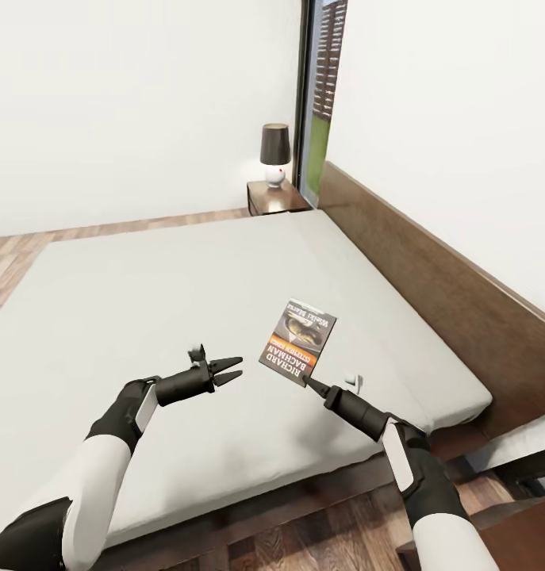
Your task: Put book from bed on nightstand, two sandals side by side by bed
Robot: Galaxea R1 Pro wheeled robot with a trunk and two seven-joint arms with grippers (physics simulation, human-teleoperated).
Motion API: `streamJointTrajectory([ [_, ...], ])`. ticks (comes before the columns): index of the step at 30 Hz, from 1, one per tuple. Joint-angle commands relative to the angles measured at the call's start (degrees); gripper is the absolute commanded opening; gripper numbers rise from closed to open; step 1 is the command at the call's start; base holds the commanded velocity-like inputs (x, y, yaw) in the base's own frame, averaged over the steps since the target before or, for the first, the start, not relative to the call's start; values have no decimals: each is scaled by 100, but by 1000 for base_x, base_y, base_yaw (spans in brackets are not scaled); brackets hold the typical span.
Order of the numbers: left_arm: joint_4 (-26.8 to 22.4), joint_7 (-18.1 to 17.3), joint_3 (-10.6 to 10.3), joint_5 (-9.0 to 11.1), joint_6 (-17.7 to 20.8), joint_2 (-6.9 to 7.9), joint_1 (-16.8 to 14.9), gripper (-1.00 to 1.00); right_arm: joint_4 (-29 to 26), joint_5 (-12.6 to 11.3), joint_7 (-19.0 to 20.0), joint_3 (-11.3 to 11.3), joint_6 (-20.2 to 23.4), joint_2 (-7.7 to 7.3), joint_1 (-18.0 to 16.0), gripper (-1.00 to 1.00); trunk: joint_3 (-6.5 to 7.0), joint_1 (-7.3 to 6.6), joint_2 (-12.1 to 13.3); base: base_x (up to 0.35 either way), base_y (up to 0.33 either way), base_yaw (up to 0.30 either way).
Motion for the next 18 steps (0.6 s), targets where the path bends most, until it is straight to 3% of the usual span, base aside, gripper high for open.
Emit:
streamJointTrajectory([
  [1, 2, -17, 9, 1, 60, -2, -4, 100, -3, -26, 15, -17, 46, 5, -3, -100, -4, 0, -3, 0, 0, 284],
  [18, 2, 46, 26, -8, 33, 29, -4, 100, -4, -26, 15, -17, 53, 5, -3, -100, -4, 0, -3, 0, 0, 292],
])
